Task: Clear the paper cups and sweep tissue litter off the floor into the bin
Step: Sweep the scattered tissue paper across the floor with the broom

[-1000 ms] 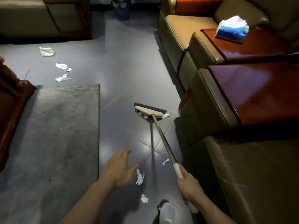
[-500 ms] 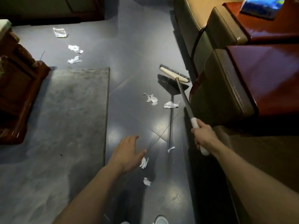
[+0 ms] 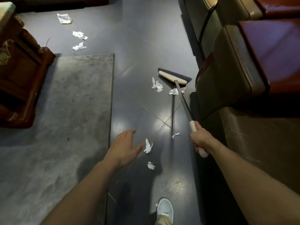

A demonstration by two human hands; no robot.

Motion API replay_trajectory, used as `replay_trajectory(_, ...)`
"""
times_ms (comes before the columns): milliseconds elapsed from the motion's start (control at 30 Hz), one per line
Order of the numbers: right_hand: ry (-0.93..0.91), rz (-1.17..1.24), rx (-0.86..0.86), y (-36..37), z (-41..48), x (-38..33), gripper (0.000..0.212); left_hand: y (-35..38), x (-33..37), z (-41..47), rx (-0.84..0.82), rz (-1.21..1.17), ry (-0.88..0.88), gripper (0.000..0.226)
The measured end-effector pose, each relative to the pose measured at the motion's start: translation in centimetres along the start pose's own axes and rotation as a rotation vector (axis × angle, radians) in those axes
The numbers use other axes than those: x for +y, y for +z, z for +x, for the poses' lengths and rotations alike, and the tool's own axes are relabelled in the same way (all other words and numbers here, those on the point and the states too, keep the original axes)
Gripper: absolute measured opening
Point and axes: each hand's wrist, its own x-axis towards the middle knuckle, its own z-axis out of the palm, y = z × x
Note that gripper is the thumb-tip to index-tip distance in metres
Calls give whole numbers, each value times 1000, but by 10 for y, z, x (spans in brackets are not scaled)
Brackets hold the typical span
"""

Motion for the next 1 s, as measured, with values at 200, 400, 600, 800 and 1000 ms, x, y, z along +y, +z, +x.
replay_trajectory(200,25,-73,-6,45,-73,58,74,33,-21,-71,-8,-1,41,64)
replay_trajectory(400,21,-51,-1,114,-173,144,68,77,-55,-167,-49,21,106,65)
replay_trajectory(600,63,-10,10,184,-285,247,67,114,-80,-258,-128,27,90,68)
replay_trajectory(800,-24,92,20,200,-346,305,62,139,-78,-318,-134,12,92,65)
replay_trajectory(1000,-118,197,82,175,-335,291,60,150,-77,-343,-122,-51,54,64)
